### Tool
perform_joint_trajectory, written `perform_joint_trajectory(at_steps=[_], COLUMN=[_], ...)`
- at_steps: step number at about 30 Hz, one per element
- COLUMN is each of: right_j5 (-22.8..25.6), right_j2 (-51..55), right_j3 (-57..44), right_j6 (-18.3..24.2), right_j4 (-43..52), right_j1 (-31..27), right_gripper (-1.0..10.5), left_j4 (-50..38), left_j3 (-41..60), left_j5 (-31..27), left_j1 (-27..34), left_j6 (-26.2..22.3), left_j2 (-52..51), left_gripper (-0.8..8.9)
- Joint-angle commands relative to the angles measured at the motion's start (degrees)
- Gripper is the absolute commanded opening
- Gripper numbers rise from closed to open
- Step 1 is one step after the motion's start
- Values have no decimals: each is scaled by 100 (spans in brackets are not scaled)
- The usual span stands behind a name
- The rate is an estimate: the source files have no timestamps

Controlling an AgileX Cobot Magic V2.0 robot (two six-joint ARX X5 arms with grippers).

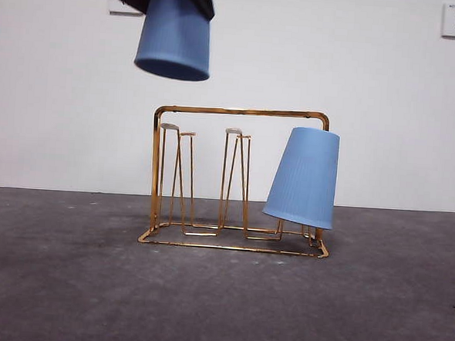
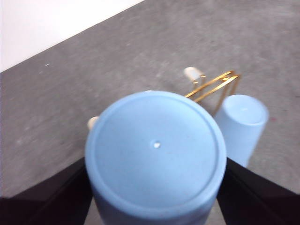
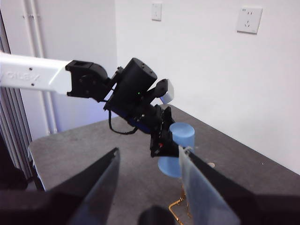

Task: Pick up cup 1,put cup 1 in the cup rack,pick up cup 2,put cup 2 in the cup rack

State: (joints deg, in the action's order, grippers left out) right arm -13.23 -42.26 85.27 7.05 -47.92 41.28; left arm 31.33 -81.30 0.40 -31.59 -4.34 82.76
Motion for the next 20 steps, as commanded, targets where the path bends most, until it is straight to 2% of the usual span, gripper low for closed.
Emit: perform_joint_trajectory(at_steps=[1,7,20], right_j5=[26,26,24], right_j2=[17,17,15], right_j3=[-26,-26,-26], right_j6=[74,98,114], right_j4=[13,37,31], right_j1=[-4,-4,-4], right_gripper=[222,222,221], left_j4=[-81,-463,-1631], left_j3=[35,352,1329], left_j5=[13,680,706], left_j1=[127,431,431], left_j6=[-39,184,293], left_j2=[120,162,205], left_gripper=[-7,-7,-7])
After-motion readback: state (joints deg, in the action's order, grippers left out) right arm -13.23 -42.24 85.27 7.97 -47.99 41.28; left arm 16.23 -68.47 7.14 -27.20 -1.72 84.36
